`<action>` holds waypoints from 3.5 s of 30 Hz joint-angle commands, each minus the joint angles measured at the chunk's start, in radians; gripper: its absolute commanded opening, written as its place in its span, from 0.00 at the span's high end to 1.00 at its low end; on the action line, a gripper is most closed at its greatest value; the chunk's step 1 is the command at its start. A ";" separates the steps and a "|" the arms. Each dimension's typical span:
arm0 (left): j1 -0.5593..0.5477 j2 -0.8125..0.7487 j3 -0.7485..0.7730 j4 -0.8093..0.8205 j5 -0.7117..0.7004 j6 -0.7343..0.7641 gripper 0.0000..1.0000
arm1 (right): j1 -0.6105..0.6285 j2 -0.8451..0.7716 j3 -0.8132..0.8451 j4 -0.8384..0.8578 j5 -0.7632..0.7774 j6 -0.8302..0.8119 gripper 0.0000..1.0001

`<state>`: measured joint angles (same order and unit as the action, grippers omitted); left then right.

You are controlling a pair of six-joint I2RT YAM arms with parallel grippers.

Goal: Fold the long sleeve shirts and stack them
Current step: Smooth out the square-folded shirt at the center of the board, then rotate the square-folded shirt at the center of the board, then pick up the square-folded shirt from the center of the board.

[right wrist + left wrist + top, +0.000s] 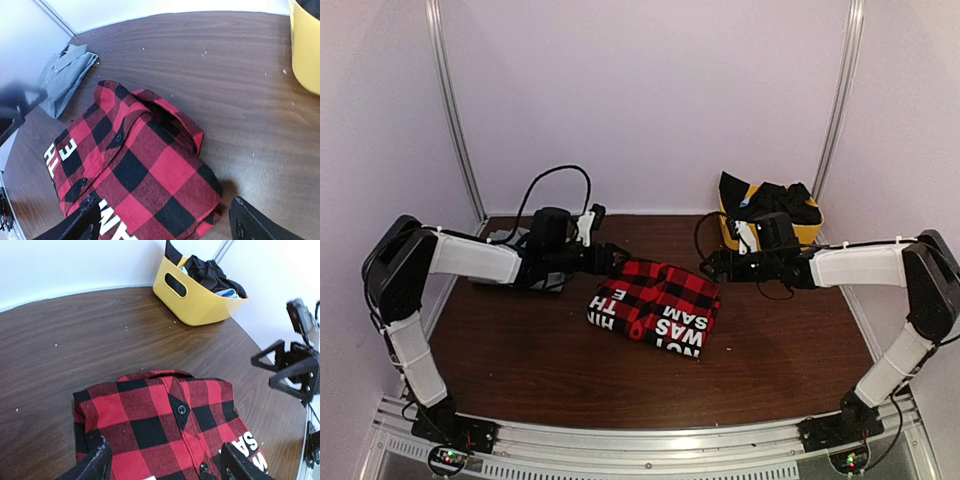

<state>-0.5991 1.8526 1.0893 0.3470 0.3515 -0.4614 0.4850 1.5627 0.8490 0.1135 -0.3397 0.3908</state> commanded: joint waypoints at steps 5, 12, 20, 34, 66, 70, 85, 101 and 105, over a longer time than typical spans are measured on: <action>-0.075 -0.110 -0.189 0.086 -0.082 -0.012 0.24 | -0.023 0.259 0.294 -0.178 -0.070 -0.182 0.10; -0.110 -0.155 -0.291 0.110 -0.127 -0.058 0.25 | -0.030 0.419 0.375 -0.189 -0.292 -0.218 0.12; -0.138 -0.226 -0.362 0.076 -0.215 -0.096 0.25 | -0.023 0.342 0.169 -0.082 -0.373 -0.175 0.24; -0.140 -0.426 -0.488 -0.041 -0.272 -0.173 0.24 | 0.182 0.009 -0.175 0.020 -0.185 0.004 0.17; -0.219 -0.300 -0.572 0.123 -0.262 -0.264 0.41 | 0.037 0.382 0.138 -0.030 -0.448 0.061 0.15; -0.223 -0.244 -0.573 0.168 -0.253 -0.267 0.54 | 0.053 0.409 0.116 0.044 -0.494 0.104 0.23; -0.286 -0.169 -0.557 0.212 -0.282 -0.285 0.66 | 0.074 0.461 0.063 0.327 -0.637 0.280 0.68; -0.285 -0.425 -0.505 -0.144 -0.567 -0.155 0.57 | -0.138 -0.077 0.409 -0.840 0.355 -0.210 1.00; -0.285 -0.459 -0.496 -0.190 -0.605 -0.146 0.57 | -0.128 -0.051 0.559 -0.995 0.614 -0.203 1.00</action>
<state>-0.8818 1.4292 0.5682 0.2291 -0.1719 -0.6445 0.3435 1.4967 1.3022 -0.6155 -0.1089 0.2337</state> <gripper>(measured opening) 0.432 0.063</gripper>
